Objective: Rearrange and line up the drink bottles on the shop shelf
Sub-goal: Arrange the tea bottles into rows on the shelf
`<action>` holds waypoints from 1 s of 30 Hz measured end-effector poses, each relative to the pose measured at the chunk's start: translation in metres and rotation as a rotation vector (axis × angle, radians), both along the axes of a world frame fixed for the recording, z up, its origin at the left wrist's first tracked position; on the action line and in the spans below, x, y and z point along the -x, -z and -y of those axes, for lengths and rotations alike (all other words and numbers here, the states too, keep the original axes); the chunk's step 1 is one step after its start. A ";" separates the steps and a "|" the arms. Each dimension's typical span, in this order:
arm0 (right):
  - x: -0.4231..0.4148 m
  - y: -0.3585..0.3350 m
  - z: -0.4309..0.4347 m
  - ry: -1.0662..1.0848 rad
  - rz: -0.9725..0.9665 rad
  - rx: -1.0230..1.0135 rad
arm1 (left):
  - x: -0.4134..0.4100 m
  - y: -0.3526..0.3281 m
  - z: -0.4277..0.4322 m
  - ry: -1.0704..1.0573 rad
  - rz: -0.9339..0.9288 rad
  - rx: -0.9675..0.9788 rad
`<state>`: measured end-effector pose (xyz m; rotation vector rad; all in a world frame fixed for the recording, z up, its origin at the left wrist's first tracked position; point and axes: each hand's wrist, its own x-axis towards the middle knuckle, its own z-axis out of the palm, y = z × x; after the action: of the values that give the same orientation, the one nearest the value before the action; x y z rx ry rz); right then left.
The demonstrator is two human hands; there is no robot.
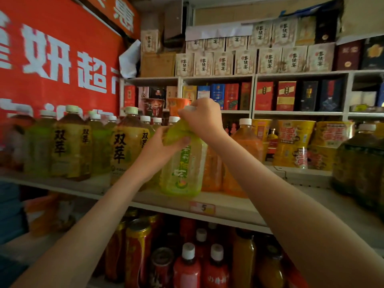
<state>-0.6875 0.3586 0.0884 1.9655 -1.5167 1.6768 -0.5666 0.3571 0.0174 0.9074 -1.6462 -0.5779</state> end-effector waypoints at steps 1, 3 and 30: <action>-0.003 0.003 0.005 -0.001 0.004 0.000 | -0.003 0.001 0.002 -0.003 0.020 -0.002; -0.007 0.009 0.012 -0.007 -0.002 -0.004 | -0.008 0.003 0.006 0.004 0.061 -0.001; 0.157 -0.001 0.038 0.084 -0.078 -0.379 | 0.114 -0.114 0.044 -0.415 1.090 0.363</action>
<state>-0.8443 0.3204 0.0889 2.0716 -1.9738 1.3392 -0.6807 0.3128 0.1315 1.3375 -2.2822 0.6194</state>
